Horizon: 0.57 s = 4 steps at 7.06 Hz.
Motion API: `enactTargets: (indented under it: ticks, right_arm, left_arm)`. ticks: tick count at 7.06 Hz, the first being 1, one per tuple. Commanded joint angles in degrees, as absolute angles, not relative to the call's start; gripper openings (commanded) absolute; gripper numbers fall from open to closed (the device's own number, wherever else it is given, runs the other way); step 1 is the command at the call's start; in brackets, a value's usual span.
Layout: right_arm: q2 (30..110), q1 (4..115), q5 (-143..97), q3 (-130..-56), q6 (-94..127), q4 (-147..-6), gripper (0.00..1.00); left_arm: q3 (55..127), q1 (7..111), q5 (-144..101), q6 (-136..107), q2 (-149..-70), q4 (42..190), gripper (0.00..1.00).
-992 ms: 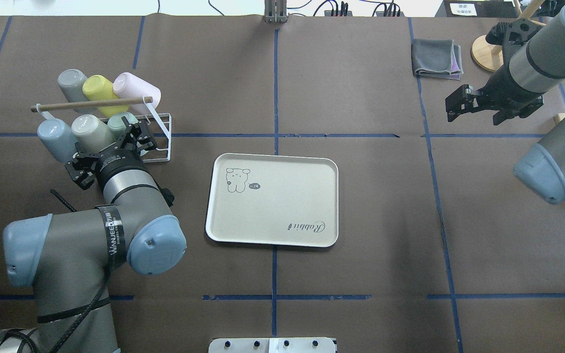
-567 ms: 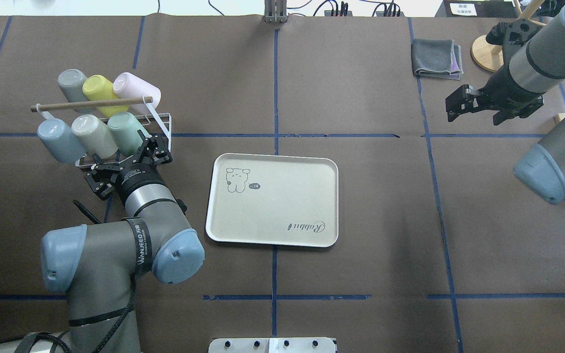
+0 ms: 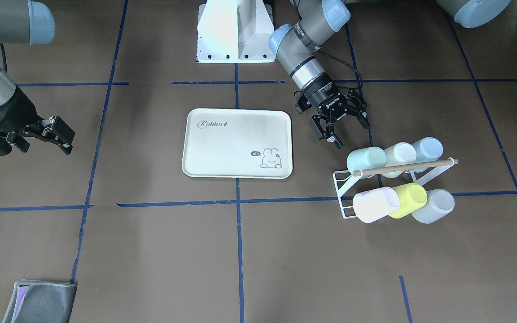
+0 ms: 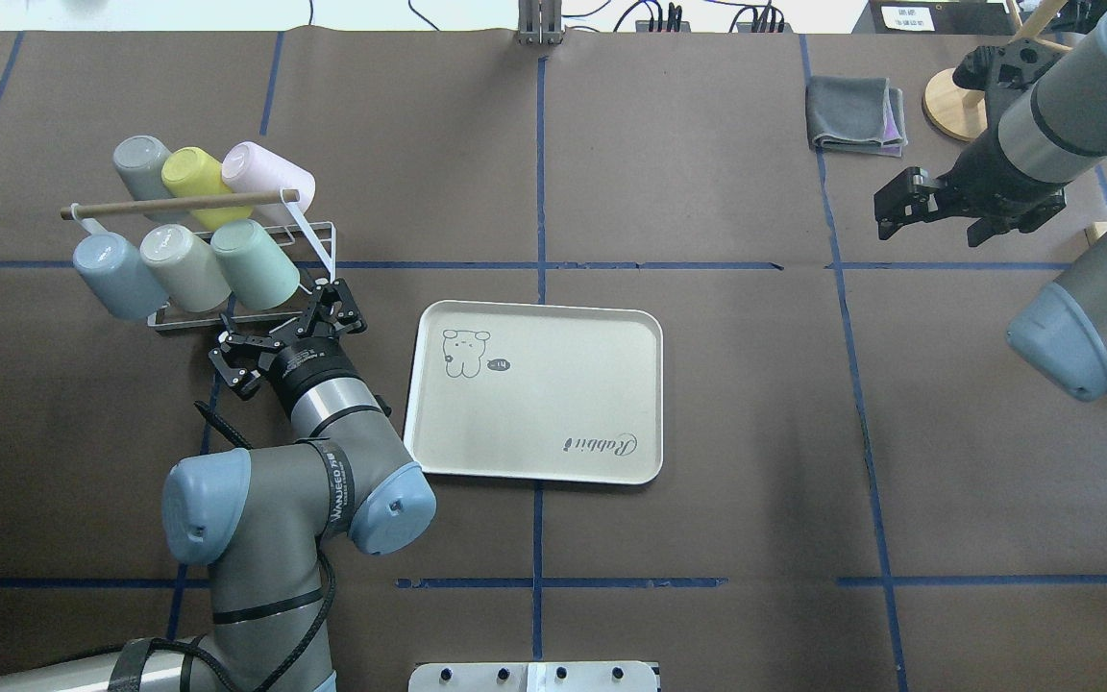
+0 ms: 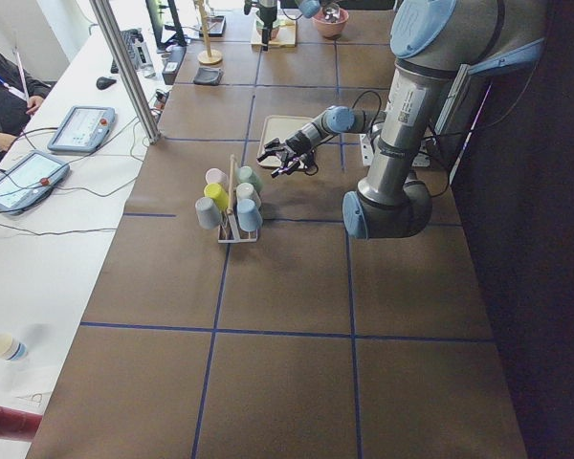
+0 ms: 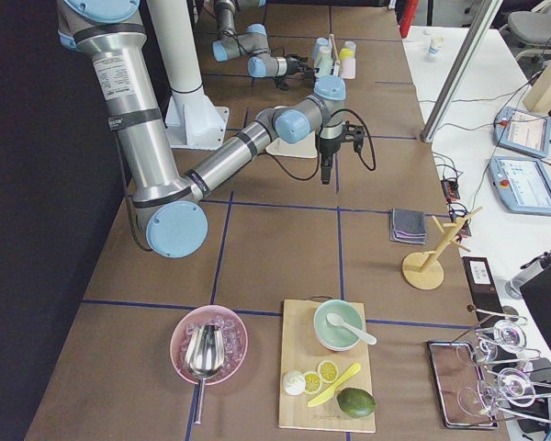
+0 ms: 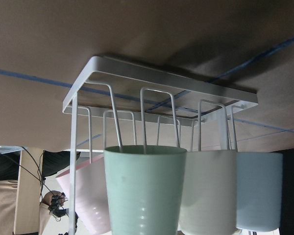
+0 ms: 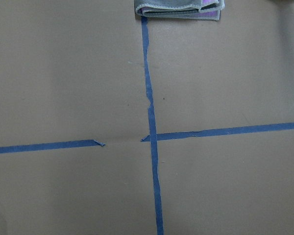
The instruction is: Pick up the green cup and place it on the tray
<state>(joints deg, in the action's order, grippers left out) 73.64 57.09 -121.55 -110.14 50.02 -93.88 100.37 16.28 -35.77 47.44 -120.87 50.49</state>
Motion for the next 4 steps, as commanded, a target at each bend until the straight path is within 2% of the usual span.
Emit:
enactTargets:
  ticks: [1,4]
  right_arm:
    - [73.65,57.04,-121.55,-110.13,50.10,-93.87,1.00]
    - [73.65,57.04,-121.55,-110.13,50.10,-93.87,1.00]
  left_arm:
    - [96.42,17.39,-33.67,46.93,-121.20,53.79,0.98]
    - [96.15,19.59,-33.58,47.11,-121.11,53.79,0.98]
